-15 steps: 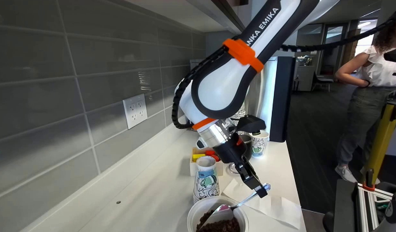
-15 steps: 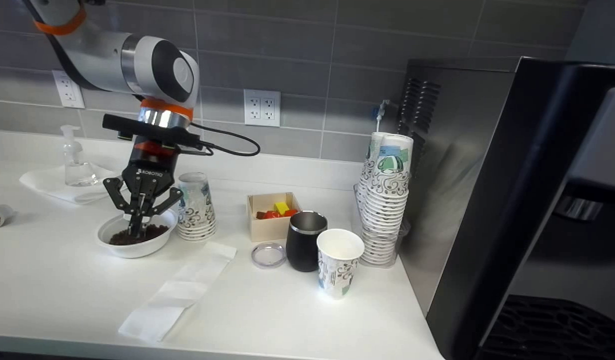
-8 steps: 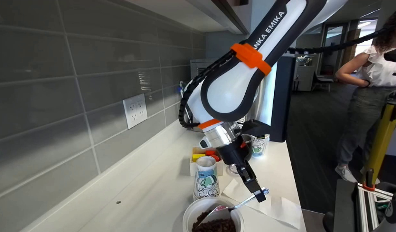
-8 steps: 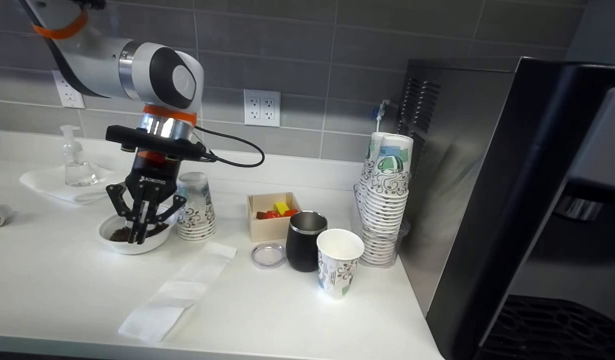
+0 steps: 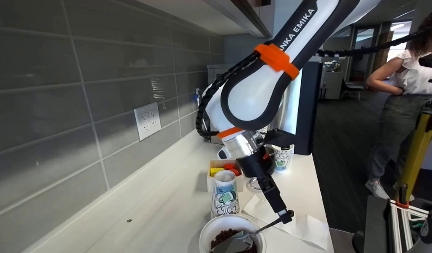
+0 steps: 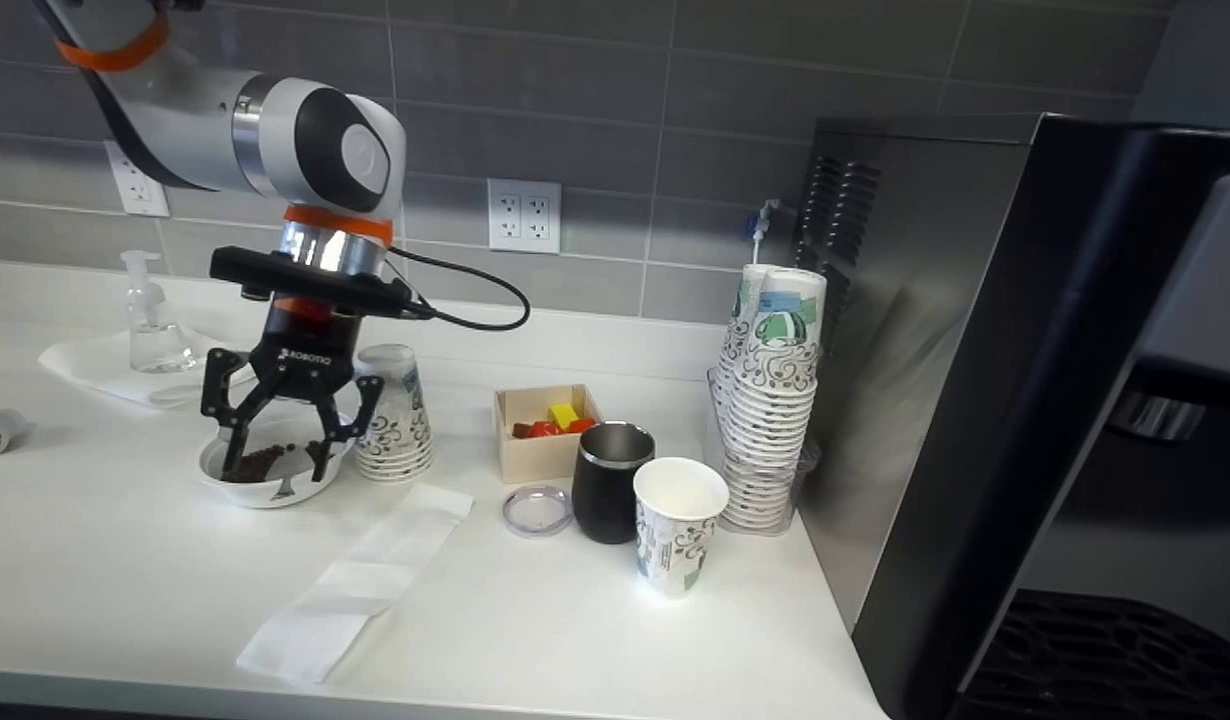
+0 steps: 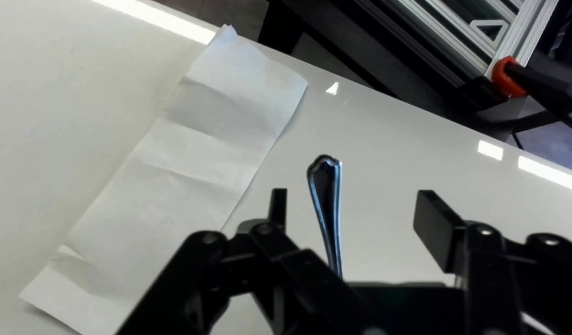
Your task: Stir in the bowl
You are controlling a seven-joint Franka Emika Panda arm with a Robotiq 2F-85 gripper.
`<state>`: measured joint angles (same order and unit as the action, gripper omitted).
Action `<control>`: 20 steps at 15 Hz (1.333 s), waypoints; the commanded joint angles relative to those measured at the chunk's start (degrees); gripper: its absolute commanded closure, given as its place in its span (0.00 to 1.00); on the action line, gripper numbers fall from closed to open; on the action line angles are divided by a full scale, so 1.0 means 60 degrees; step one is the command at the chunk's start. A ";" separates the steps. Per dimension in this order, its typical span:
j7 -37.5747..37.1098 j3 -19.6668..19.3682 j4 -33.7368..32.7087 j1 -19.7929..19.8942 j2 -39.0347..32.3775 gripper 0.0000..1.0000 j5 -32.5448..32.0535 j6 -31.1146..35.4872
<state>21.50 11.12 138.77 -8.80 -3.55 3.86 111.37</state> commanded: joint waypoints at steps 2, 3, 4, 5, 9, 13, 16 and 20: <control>0.0134 -0.0057 0.0397 -0.0003 0.0738 0.00 0.0232 0.0180; 0.0108 -0.0065 0.0503 -0.0005 0.0933 0.00 0.0245 0.0192; 0.0149 -0.0079 0.0647 -0.0003 0.1162 0.00 0.0305 0.0265; 0.0153 -0.0100 0.0832 -0.0007 0.1422 0.00 0.0375 0.0374; 0.0054 -0.0347 0.2264 -0.0055 0.3055 0.00 0.1202 0.1476; -0.0182 -0.0794 0.3485 -0.0152 0.4508 0.00 0.1819 0.2421; -0.0714 -0.0993 0.3131 -0.0107 0.4734 0.00 0.1495 0.2692; -0.1177 -0.1025 0.3103 -0.0120 0.5214 0.00 0.1242 0.2925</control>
